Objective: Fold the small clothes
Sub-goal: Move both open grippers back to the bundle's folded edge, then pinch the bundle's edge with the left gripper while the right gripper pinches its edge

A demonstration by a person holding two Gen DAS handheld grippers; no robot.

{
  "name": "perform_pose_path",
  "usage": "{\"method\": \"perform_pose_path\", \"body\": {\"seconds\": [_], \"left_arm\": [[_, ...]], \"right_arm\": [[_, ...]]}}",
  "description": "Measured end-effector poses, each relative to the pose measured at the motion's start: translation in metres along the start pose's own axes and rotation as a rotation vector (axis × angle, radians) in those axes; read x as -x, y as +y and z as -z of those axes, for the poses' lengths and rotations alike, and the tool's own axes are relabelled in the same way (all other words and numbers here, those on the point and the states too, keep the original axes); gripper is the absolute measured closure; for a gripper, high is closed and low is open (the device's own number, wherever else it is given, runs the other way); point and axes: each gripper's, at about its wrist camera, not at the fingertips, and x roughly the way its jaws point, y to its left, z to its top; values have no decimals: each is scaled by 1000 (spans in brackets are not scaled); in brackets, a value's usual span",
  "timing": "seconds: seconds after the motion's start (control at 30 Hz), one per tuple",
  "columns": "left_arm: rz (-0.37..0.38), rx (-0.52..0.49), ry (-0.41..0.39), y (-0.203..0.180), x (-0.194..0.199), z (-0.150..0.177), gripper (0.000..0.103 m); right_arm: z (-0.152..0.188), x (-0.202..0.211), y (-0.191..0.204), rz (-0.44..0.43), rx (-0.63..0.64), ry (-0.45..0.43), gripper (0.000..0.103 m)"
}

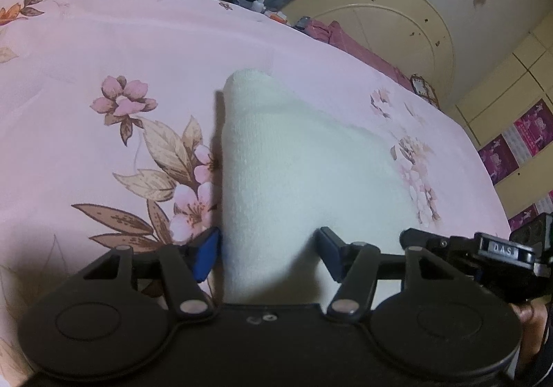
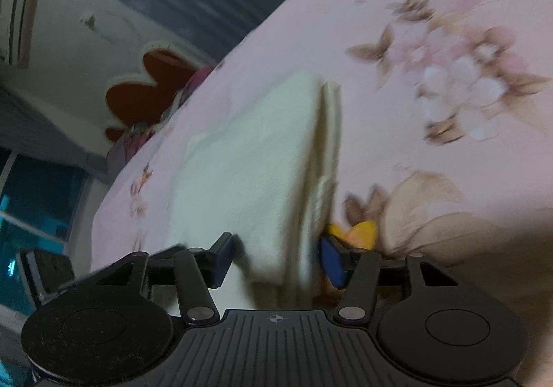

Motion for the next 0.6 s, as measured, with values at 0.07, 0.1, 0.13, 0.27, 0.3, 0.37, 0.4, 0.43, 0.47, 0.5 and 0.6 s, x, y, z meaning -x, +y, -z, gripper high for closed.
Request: {"method": "perform_pose_path", "body": {"seconds": [0.07, 0.1, 0.13, 0.27, 0.3, 0.37, 0.4, 0.43, 0.47, 0.5, 0.6], "left_arm": [[3, 4, 8, -2, -5, -2, 43], [0, 5, 9, -4, -7, -3, 43], [-3, 5, 11, -6, -9, -4, 43], [-30, -11, 7, -10, -11, -6, 51], [-42, -30, 3, -14, -10, -6, 56], [-79, -92, -7, -25, -8, -5, 62], [-98, -122, -12, -30, -6, -4, 65], [-120, -156, -18, -36, -5, -3, 68], [-139, -186, -24, -42, -4, -2, 69], [-153, -212, -28, -46, -3, -1, 70], [-174, -272, -37, -54, 4, 2, 71]], "right_arm": [[1, -4, -2, -22, -24, 10, 48], [0, -8, 1, -28, -10, 24, 48], [0, -11, 5, -38, 3, 42, 48], [3, -22, 21, 7, 92, 42, 54], [5, -21, 25, 35, 119, 37, 57], [12, -20, 32, 75, 169, 21, 62], [15, -19, 37, 96, 194, 12, 64], [17, -19, 41, 112, 209, 5, 66], [18, -20, 44, 124, 216, -1, 68], [20, -19, 46, 137, 222, -8, 69], [26, -19, 59, 171, 244, -28, 71]]}}
